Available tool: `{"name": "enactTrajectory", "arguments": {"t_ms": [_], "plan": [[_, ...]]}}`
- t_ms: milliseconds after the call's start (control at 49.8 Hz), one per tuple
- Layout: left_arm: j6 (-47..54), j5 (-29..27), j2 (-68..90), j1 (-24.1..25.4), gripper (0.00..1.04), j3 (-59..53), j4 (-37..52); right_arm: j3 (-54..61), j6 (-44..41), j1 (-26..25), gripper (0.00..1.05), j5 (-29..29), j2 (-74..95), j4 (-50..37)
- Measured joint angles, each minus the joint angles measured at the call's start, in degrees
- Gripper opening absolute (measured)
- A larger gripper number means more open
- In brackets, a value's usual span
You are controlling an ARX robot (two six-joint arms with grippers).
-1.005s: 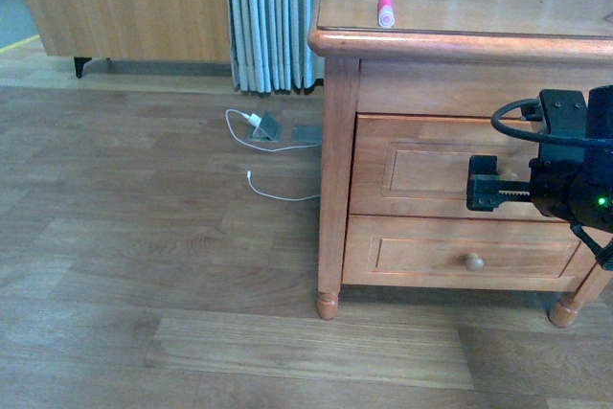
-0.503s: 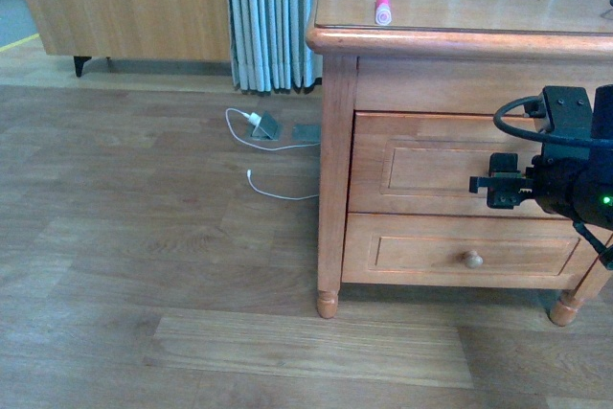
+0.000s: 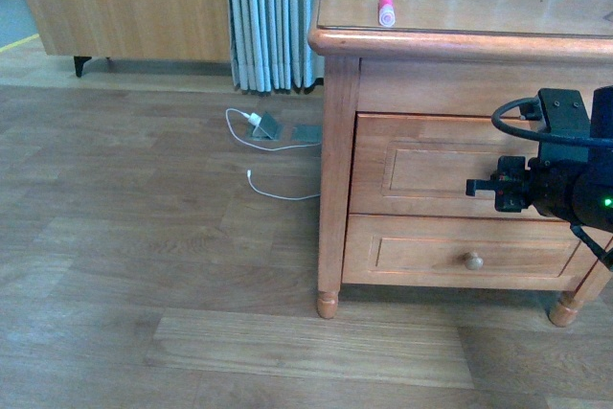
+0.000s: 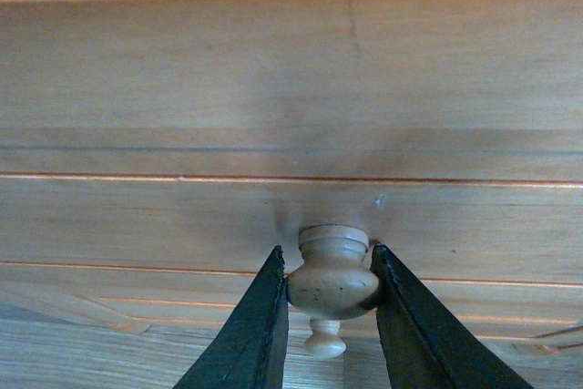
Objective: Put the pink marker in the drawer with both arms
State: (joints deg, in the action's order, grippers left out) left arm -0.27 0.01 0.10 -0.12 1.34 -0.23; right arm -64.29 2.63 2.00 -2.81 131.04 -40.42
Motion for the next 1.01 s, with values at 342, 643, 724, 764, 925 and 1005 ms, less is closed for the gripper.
{"name": "enactTrajectory", "arguments": {"t_ms": [342,643,724,764,925,1005], "plan": [[0.02,0.0,0.0,0.0,0.99,0.0,0.0,24.94,1.55,-2.51,0.22,-7.56,-12.9,-8.68],[0.0,0.0,0.0,0.02,0.99,0.0,0.0,44.44,0.66,-7.54,0.41,-14.95,-24.17,-11.87],[0.0,0.0,0.0,0.02,0.99,0.0,0.0,45.92,0.66,-8.81,0.53,-15.65,-27.28,-9.73],[0.02,0.0,0.0,0.0,0.99,0.0,0.0,46.31,0.66,-9.73,0.6,-16.41,-29.79,-7.72],[0.02,0.0,0.0,0.0,0.99,0.0,0.0,46.47,0.2,-13.07,0.91,-21.64,-45.94,5.46],[0.02,0.0,0.0,0.0,0.99,0.0,0.0,46.45,0.26,-14.1,0.98,-23.63,-52.74,11.52]]}}
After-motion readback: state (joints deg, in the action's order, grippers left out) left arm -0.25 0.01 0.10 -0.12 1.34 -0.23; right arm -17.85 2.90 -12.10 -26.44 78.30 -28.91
